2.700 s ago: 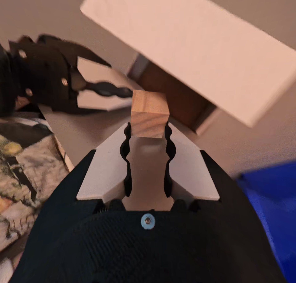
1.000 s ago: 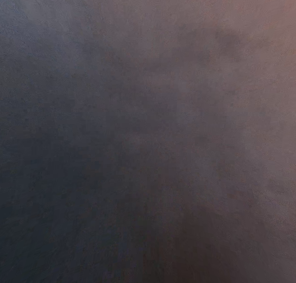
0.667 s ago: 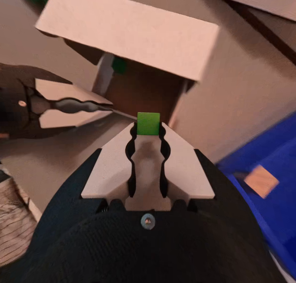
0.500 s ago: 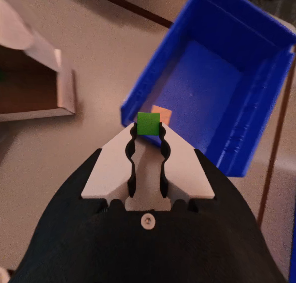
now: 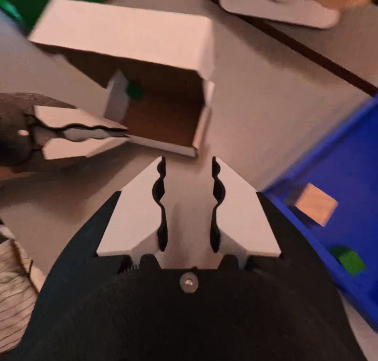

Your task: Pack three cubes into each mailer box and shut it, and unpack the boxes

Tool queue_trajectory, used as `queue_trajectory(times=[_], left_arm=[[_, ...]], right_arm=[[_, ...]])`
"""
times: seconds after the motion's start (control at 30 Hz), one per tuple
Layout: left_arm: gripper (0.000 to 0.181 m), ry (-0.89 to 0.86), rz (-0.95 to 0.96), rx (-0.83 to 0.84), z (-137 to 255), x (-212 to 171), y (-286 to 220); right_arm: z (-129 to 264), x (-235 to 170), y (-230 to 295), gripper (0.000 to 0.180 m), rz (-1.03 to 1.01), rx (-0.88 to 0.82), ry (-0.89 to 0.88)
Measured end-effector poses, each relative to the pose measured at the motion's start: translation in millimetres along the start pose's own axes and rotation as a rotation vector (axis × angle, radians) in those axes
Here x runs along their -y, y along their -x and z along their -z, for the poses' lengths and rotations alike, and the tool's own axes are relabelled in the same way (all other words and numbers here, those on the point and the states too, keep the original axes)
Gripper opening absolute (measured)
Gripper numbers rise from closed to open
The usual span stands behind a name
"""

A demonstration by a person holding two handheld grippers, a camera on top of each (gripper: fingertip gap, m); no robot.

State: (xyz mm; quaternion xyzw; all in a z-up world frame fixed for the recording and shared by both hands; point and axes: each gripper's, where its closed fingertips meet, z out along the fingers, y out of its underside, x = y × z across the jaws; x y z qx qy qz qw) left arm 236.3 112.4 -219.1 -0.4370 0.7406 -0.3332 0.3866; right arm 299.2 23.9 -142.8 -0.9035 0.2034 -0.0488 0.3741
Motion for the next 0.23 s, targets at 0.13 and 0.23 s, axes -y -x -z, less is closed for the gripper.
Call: queue_trajectory(times=[0.13, 0.23], left_arm=[[0.006, -0.024, -0.010, 0.029, 0, 1, 0], [0.007, -0.030, -0.018, 0.041, 0, 1, 0]], right_arm=[[-57, 31, 64, 0.044, 0.069, 0.112, -0.026], [-98, 48, 74, 0.047, 0.023, 0.131, 0.010]])
